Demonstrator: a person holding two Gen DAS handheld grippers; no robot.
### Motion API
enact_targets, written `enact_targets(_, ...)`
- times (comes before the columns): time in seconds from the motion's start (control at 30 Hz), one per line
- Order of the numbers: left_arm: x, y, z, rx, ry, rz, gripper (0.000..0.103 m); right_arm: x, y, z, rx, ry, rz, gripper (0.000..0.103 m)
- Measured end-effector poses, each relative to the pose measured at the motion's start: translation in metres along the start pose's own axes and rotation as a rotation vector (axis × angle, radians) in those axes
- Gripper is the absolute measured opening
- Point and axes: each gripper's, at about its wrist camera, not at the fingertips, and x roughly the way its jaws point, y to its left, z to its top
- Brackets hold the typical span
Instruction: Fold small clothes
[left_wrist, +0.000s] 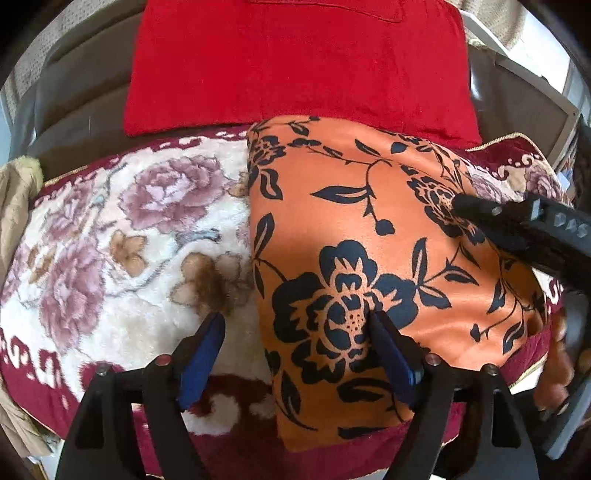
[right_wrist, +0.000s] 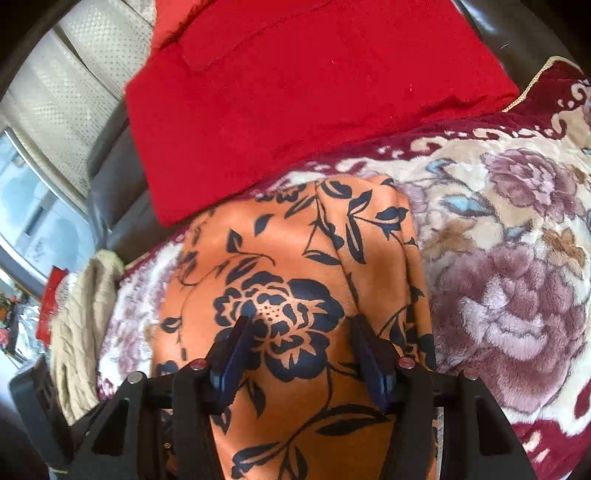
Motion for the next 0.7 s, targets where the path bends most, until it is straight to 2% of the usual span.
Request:
enact_targets(0.2, -0.032, 0.0, -0.01, 0.031, -0.068, 0.078, 0.081, -0.047, 0.007, -0.011, -0.023, -0.028, 0.077, 0.059)
enact_targets(0.27, -0.037, 0.0, -0.016, 0.027, -0.078, 0.08, 0.081, -0.056, 0.015, -0.019, -0.041, -0.026, 0.09, 0.059)
enact_targets(0.43, -0.01, 0.0, -0.024, 0.027, 0.008, 0.079, 0.082, -0.034, 0.0, -0.041, 0.015, 0.059, 0.065, 0.059)
enact_targets(0.57, -0.011, 0.002, -0.023, 0.011, 0.003, 0.083, 0.082, -0.027, -0.003, -0.043, 0.019, 0.07, 0.048, 0.059)
enact_targets(0.7, -0.03, -0.004, -0.019, 0.03, -0.023, 0.137, 0.082, -0.041, 0.006, -0.042, 0.0, 0.048, 0.041, 0.059)
